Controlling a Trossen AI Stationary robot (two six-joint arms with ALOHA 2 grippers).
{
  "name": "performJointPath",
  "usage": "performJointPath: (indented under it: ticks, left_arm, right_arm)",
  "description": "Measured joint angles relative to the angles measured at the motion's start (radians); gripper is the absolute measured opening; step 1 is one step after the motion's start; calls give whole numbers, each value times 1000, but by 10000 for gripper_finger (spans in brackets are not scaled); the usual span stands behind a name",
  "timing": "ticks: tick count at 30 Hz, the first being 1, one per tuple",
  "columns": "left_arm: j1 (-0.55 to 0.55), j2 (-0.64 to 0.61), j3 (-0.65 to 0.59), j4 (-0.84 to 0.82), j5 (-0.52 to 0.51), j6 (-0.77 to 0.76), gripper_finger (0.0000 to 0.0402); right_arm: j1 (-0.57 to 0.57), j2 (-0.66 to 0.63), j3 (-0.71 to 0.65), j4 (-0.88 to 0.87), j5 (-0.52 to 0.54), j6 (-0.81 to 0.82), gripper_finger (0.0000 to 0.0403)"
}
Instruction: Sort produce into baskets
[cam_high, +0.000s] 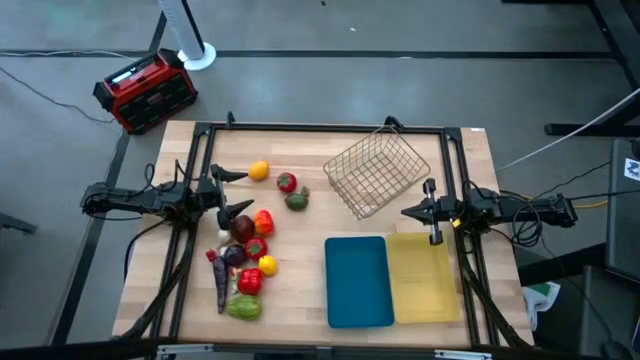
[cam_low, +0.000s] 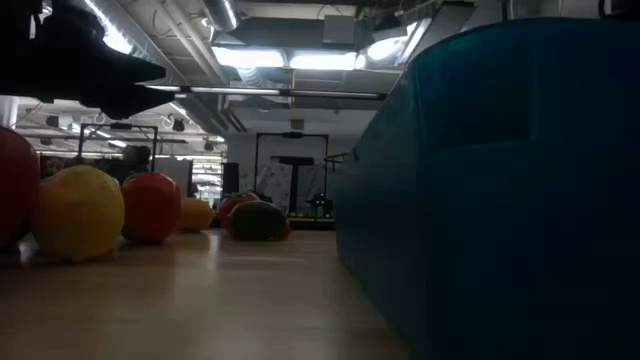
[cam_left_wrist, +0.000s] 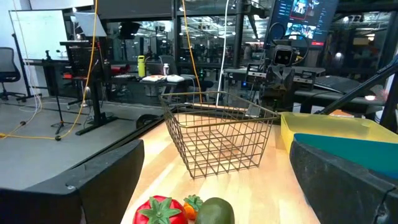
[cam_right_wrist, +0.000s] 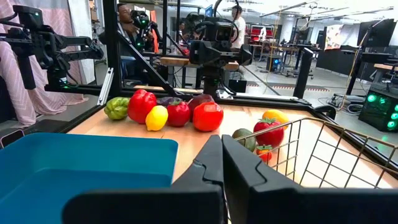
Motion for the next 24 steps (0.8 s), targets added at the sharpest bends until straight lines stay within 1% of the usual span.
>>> performJointPath:
  ticks: [9, 13, 15, 24]
  left_arm:
    - [0, 0, 0, 0, 0, 0, 400]
    - [0, 0, 0, 0, 0, 109, 400]
    - [0, 0, 0, 0, 0, 134, 400]
    - [0, 0, 0, 0, 0, 107, 400]
  right_arm:
    - [0, 0, 0, 0, 0, 0, 1]
    - [0, 0, 0, 0, 0, 0, 1]
    - [0, 0, 0, 0, 0, 0, 1]
    - [0, 0, 0, 0, 0, 0, 1]
